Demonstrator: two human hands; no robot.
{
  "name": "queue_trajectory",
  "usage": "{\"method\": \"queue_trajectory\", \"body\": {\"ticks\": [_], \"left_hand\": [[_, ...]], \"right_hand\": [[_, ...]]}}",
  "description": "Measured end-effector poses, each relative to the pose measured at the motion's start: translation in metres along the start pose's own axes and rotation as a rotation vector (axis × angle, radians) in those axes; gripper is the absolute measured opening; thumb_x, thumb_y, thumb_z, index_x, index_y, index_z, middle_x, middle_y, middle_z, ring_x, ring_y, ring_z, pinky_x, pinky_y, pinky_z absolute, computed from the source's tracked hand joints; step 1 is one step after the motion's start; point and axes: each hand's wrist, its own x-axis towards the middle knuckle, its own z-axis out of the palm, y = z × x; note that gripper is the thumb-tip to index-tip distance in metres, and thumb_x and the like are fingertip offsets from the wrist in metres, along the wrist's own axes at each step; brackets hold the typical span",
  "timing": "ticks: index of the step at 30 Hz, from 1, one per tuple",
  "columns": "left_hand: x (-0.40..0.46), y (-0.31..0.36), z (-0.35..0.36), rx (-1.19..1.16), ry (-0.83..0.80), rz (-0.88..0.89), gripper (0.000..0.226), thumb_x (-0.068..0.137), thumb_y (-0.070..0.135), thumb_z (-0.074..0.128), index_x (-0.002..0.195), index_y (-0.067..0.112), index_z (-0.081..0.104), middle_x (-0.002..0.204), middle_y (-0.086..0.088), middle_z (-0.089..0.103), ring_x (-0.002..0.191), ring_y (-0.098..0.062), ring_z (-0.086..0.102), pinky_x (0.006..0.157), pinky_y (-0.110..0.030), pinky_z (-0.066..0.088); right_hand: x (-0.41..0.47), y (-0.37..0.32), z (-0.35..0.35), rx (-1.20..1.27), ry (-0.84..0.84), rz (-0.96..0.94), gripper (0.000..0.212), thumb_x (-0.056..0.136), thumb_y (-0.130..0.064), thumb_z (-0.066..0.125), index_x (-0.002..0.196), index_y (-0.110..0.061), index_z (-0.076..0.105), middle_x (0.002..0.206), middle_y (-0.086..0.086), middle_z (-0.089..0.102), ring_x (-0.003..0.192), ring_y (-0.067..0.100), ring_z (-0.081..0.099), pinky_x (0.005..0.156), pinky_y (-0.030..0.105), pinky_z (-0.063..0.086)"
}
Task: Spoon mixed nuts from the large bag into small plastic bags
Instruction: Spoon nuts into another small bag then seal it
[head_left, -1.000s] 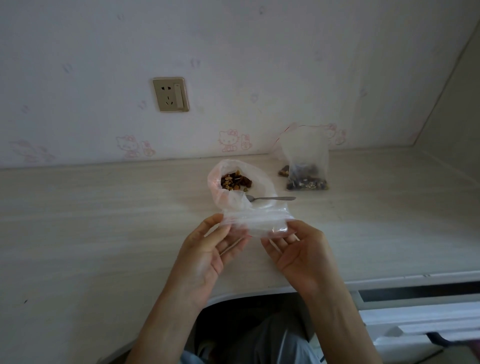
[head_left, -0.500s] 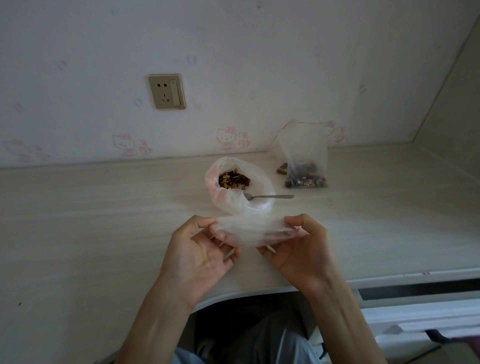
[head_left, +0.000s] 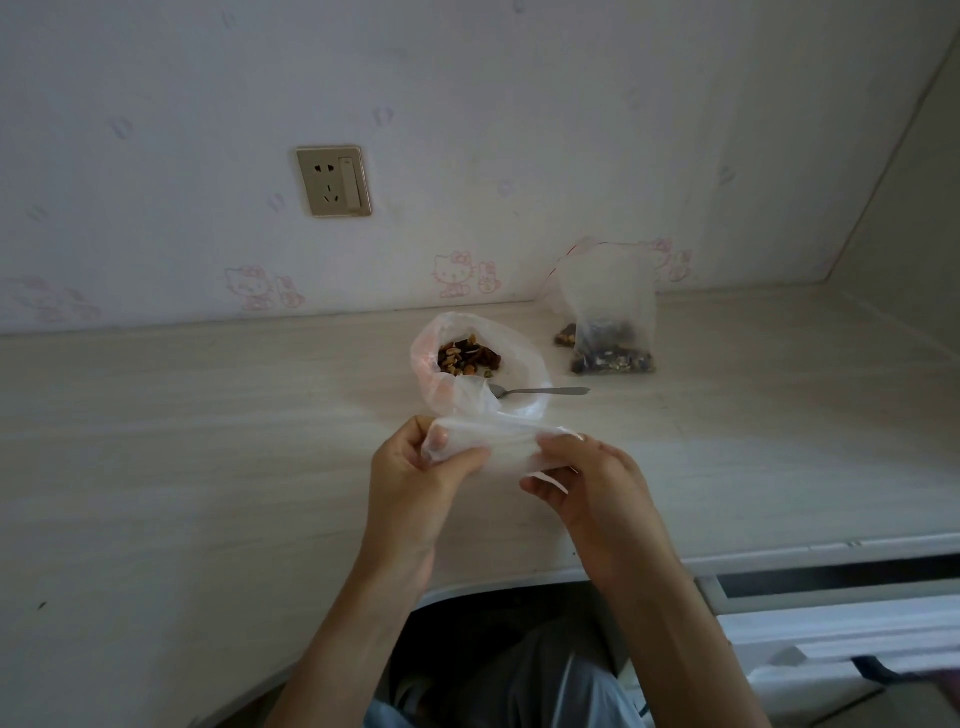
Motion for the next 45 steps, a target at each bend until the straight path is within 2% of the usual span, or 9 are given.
{"method": "queue_trajectory", "body": {"ticks": [5,10,15,23,26,32,37,41,45], "left_hand": [[0.0,0.003,-0.007,-0.035,0.013,0.004,0.01,0.092,0.009,0.073,0.099,0.002,0.071,0.099,-0.011,0.077,0.094,-0.024,0.076,0.075,-0.029,0.063],[0.0,0.0,-0.015,0.15,0.117,0.148,0.007,0.094,0.008,0.072,0.098,0.011,0.067,0.101,-0.002,0.074,0.089,-0.02,0.076,0.074,-0.034,0.065],[-0.001,0.003,-0.015,-0.043,0.074,0.007,0.008,0.093,0.003,0.071,0.098,0.007,0.066,0.105,-0.015,0.073,0.091,-0.024,0.077,0.071,-0.031,0.064],[0.002,0.007,-0.017,0.738,-0.08,0.889,0.038,0.08,-0.024,0.062,0.089,0.013,0.064,0.132,0.001,0.057,0.133,-0.014,0.054,0.102,-0.027,0.051],[0.002,0.009,-0.013,0.875,-0.186,0.833,0.046,0.08,-0.025,0.055,0.085,0.018,0.071,0.137,0.006,0.056,0.13,-0.007,0.054,0.096,-0.025,0.053],[0.001,0.01,-0.002,1.059,-0.148,0.755,0.044,0.087,-0.009,0.058,0.117,0.018,0.076,0.124,0.003,0.062,0.113,-0.013,0.06,0.089,-0.026,0.054],[0.002,0.014,0.001,1.078,-0.117,0.719,0.028,0.089,0.016,0.072,0.117,0.018,0.071,0.115,0.009,0.058,0.081,-0.007,0.06,0.067,-0.014,0.04],[0.007,0.02,0.003,1.162,-0.129,0.657,0.044,0.084,0.039,0.083,0.121,0.021,0.068,0.121,0.01,0.056,0.088,-0.011,0.066,0.071,-0.021,0.049],[0.014,0.029,0.001,1.3,-0.177,0.551,0.069,0.079,0.042,0.086,0.138,0.027,0.055,0.137,0.015,0.043,0.1,-0.011,0.065,0.076,-0.02,0.041]], "right_hand": [[0.001,-0.003,-0.006,0.074,0.083,-0.022,0.021,0.08,-0.017,0.082,0.093,-0.012,0.067,0.076,0.01,0.068,0.072,0.024,0.072,0.059,0.033,0.059],[-0.001,-0.002,-0.014,0.073,0.092,-0.065,0.013,0.086,-0.015,0.079,0.095,-0.006,0.076,0.094,0.017,0.077,0.086,0.033,0.077,0.067,0.035,0.062],[0.003,-0.004,-0.013,0.208,-0.006,0.029,0.014,0.098,-0.008,0.062,0.105,0.001,0.07,0.091,0.018,0.073,0.089,0.03,0.077,0.079,0.041,0.064],[0.003,-0.008,-0.005,0.144,0.044,0.121,0.032,0.101,-0.008,0.048,0.07,-0.005,0.057,0.064,0.011,0.058,0.065,0.024,0.065,0.074,0.044,0.062],[0.002,-0.009,-0.002,-0.06,0.118,0.02,0.033,0.1,-0.006,0.046,0.07,-0.002,0.058,0.061,0.011,0.061,0.063,0.023,0.067,0.069,0.041,0.063],[0.002,-0.004,0.0,-0.31,0.179,-0.143,0.025,0.101,-0.009,0.049,0.078,-0.006,0.06,0.057,-0.001,0.061,0.06,0.016,0.064,0.07,0.035,0.061],[0.001,0.0,-0.004,-0.635,0.165,-0.35,0.025,0.09,-0.023,0.072,0.084,-0.003,0.058,0.067,0.001,0.055,0.061,0.011,0.054,0.058,0.024,0.054],[0.003,0.0,0.0,-0.943,0.223,-0.543,0.031,0.087,-0.021,0.077,0.071,-0.016,0.051,0.061,-0.005,0.052,0.052,0.006,0.048,0.048,0.016,0.042],[0.005,-0.008,0.0,-1.142,0.234,-0.656,0.03,0.083,-0.001,0.07,0.08,-0.021,0.049,0.09,-0.007,0.054,0.072,0.01,0.055,0.063,0.03,0.054]]}}
